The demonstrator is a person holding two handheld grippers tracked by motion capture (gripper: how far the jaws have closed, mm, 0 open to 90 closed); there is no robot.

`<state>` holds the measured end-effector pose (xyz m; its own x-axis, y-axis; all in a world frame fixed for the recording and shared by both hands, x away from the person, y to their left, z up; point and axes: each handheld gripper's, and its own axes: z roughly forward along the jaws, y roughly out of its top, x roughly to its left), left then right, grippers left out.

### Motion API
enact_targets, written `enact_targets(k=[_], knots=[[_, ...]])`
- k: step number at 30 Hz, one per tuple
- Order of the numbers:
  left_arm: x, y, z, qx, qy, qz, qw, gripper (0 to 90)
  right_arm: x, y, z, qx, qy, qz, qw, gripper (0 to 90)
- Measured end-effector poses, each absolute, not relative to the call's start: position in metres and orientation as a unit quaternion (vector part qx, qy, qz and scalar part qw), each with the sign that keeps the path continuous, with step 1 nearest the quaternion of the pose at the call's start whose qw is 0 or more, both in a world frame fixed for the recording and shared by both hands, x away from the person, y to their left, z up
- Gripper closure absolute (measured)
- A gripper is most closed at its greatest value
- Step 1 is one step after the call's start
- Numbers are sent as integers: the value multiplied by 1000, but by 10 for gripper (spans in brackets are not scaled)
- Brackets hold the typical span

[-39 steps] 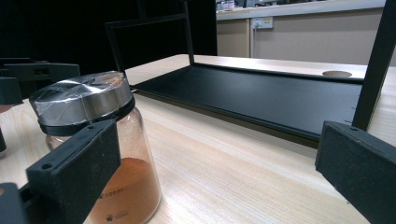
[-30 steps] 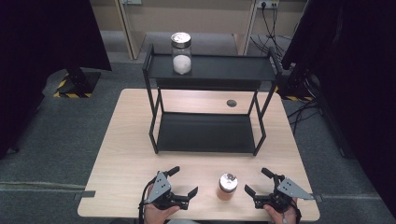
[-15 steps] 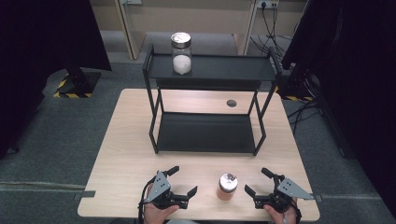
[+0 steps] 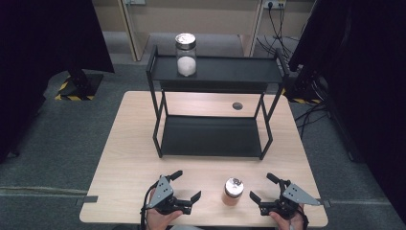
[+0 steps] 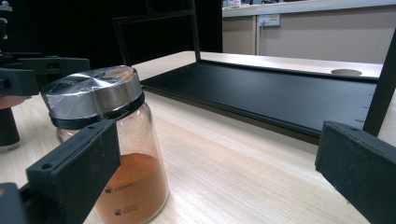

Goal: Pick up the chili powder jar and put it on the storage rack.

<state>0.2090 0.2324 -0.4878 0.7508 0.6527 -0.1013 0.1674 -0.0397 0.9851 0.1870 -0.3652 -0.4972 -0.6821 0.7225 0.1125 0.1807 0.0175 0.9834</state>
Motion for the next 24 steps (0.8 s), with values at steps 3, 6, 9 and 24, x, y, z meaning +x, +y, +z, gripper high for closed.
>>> enact_targets(k=[3,6,9,24], knots=[[210,233,-488,693,299,190,628,3,186,-365,-497,333,678,618,218,4],[210,234,-489,692,301,191,628,3,186,-366,-496,332,679,618,216,4],[210,234,-489,691,301,193,628,3,184,-365,-495,329,679,620,214,4],[209,234,-490,690,304,190,629,3,169,-357,-493,308,683,630,204,4]])
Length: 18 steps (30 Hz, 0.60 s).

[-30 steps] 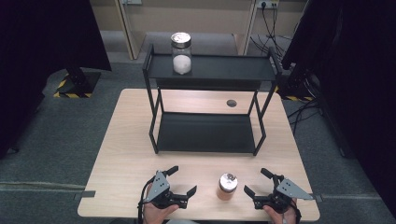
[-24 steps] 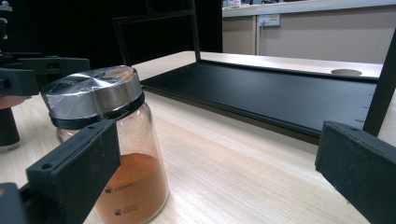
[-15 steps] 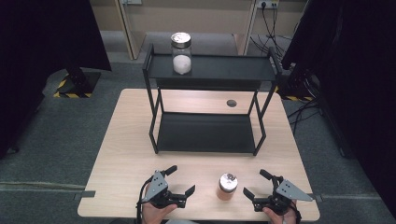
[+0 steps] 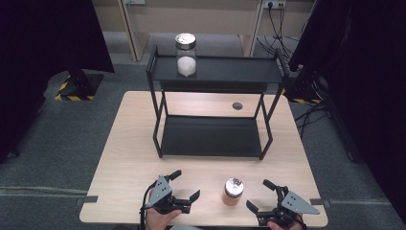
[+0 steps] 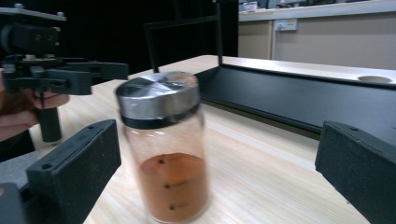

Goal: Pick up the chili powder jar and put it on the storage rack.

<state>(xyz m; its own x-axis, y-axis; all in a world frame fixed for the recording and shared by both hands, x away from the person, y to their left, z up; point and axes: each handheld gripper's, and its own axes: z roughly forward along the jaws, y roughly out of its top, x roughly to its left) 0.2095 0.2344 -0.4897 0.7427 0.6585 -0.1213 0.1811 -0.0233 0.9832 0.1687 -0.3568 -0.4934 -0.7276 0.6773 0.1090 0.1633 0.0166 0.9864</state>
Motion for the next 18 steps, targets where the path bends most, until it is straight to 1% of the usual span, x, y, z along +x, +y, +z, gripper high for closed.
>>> enact_targets(k=[4,18], knots=[[210,235,-490,689,306,188,629,3,171,-352,-493,298,691,629,194,4],[210,235,-490,688,309,187,630,4,182,-335,-491,277,712,619,183,4]])
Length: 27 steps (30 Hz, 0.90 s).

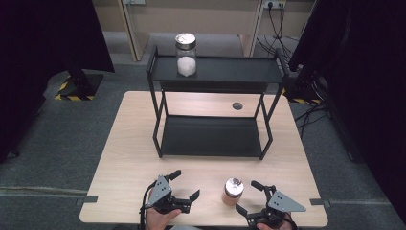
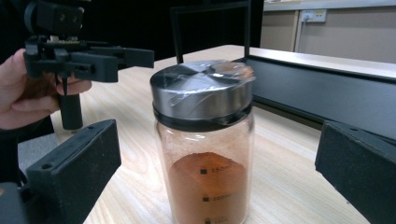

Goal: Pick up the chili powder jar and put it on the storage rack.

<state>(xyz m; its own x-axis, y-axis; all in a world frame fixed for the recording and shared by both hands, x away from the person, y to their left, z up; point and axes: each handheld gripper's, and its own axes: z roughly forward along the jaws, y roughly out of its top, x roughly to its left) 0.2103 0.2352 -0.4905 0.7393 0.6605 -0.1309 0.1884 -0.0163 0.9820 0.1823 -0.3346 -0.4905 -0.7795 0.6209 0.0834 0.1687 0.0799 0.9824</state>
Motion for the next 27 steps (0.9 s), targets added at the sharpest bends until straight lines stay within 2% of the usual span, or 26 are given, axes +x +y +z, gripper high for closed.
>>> enact_targets(k=[18,27], knots=[[211,234,-491,689,309,184,629,4,196,-318,-488,269,726,607,178,7],[211,234,-491,689,309,185,629,4,201,-311,-485,269,733,598,178,66]])
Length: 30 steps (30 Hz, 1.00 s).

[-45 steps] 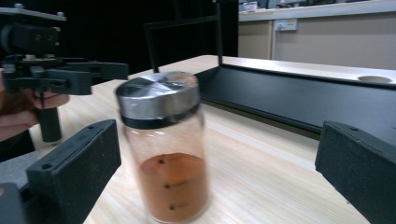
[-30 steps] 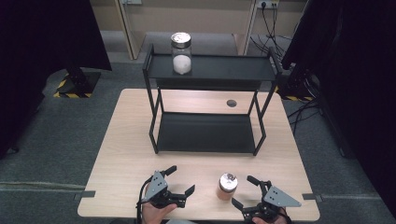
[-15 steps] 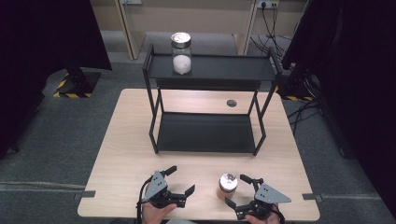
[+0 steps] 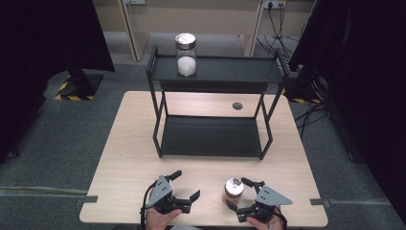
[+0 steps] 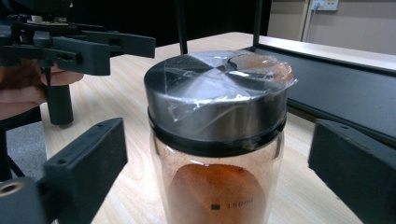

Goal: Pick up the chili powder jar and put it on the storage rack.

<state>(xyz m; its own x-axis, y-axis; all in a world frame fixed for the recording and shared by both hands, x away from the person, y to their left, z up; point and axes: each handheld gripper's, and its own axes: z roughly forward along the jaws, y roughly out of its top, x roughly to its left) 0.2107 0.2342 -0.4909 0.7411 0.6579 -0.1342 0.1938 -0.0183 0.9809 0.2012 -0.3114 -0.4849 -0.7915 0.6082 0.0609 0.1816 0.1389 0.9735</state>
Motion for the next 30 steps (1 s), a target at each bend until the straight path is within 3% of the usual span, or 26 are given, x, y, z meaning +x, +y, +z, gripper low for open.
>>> enact_targets(k=[15,21,30], knots=[[212,234,-491,691,308,183,628,4,208,-306,-476,268,752,576,176,195],[212,234,-491,691,308,184,628,6,210,-301,-472,260,763,565,178,300],[212,234,-491,691,307,184,628,6,209,-307,-472,269,751,578,170,306]])
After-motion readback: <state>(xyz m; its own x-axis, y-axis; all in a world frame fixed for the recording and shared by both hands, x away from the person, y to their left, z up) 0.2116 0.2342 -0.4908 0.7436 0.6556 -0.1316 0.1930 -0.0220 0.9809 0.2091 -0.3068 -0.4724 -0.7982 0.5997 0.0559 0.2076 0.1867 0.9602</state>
